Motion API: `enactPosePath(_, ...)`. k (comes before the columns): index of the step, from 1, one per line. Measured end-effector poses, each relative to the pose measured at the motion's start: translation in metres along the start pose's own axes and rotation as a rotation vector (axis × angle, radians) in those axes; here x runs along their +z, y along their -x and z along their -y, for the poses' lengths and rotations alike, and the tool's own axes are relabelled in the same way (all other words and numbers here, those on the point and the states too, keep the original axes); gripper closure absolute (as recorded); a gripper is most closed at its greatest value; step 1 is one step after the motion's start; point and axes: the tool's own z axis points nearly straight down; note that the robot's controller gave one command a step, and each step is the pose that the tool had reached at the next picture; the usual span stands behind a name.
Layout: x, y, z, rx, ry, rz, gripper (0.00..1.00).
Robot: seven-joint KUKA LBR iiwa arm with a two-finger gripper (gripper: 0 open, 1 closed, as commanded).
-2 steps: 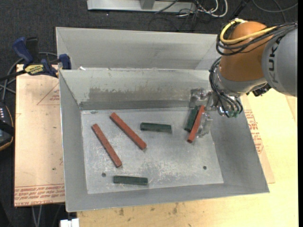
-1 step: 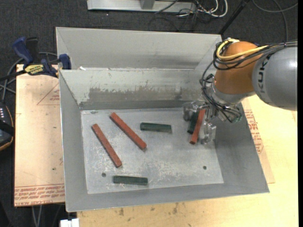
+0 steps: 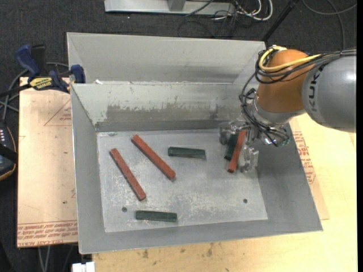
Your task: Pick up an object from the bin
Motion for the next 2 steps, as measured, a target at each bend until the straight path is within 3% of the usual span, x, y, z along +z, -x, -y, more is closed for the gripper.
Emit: enactPosePath(2,-0.0006,0.0017,0.0001,0.003,-0.001,0.001,0.00)
